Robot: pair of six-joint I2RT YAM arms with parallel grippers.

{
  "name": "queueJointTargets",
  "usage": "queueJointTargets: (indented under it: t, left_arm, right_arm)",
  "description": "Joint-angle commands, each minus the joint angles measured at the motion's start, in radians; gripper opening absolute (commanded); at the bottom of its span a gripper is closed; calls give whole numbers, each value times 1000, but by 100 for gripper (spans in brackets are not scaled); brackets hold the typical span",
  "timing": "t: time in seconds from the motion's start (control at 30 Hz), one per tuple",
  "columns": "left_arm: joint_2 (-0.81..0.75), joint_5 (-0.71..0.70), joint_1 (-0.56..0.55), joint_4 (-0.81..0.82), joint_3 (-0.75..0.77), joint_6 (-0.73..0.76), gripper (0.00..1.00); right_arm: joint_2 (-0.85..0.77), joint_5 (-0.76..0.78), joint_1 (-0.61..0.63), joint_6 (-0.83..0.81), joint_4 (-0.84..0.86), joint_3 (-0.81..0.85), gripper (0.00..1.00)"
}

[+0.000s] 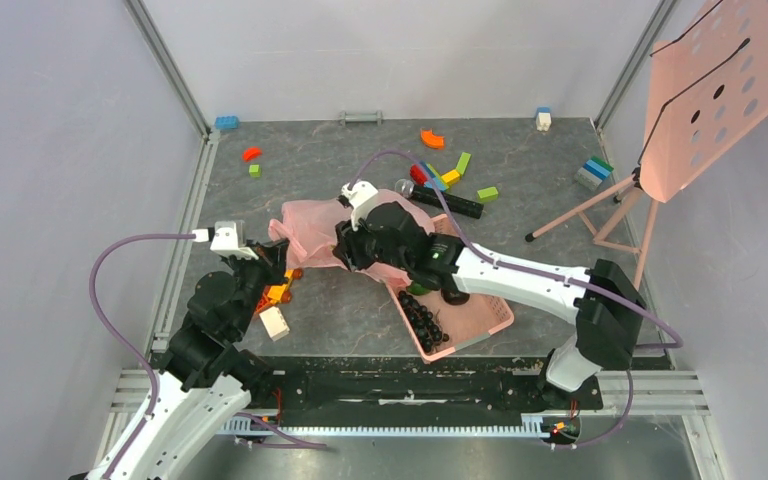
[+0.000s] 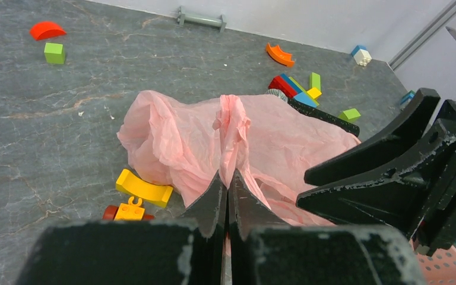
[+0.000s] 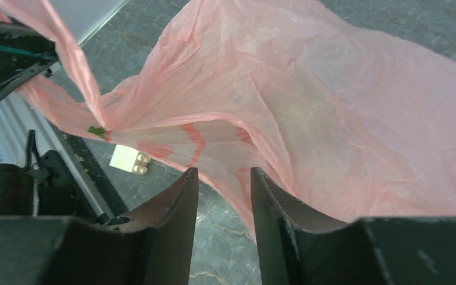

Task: Take the fake fruits out of the plastic bag
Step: Adjust the plastic bag at the center of the board.

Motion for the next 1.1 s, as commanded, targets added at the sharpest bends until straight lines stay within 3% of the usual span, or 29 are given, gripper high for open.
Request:
queueJointTargets:
  t: [0.0,0.07,0.17,0.47,0.6,0.83,1.07]
  left_arm:
    - [0,-4,3,0,35,-52,2]
    - [0,-3,2,2,34,-55,2]
    - [0,-5,3,1,34,-61,2]
    - [-12,-25,3,-1,31,-74,2]
    - [-20,-46,3,-11,34,-77,2]
    - [-37,-55,3,-11,31,-83,2]
    - [-35,-30,3,0,29,-80,2]
  right_arm:
    - [3,83,4,-29,-17,128,48]
    - [8,112,4,-65,-56,217,52]
    - [31,115,4,-87,-106,329,51]
    - [120,111,50,1,-123,410,17]
    - [129,152,82,37,-131,364,10]
    - [72,244,94,54,-122,174,10]
    - [104,215,93,66,-107,154,9]
